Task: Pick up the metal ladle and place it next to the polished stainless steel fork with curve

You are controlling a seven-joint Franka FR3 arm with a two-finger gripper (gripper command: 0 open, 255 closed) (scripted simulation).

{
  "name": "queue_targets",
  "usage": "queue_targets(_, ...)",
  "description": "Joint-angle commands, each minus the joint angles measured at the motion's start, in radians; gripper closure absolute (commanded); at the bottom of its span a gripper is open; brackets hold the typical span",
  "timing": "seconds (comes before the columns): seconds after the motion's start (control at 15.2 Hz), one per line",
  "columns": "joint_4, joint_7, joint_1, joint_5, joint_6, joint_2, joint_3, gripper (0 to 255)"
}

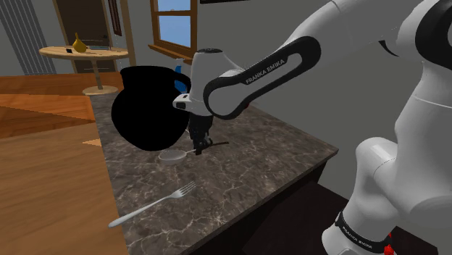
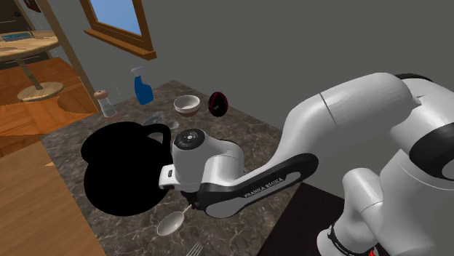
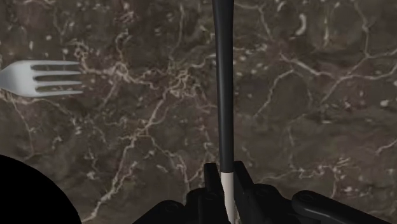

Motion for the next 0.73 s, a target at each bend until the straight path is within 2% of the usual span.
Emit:
queue_targets(0.0,-0.008,-0.003,-0.001,0.004,0.026,0.018,0.0,255)
queue_targets(0.26,-0.029,-0.006,-0.002,0.012,0.078,0.049,0.0,255)
queue_targets(0.66,-0.029,-0.006,-0.002,0.012,0.078,0.049,0.0,255)
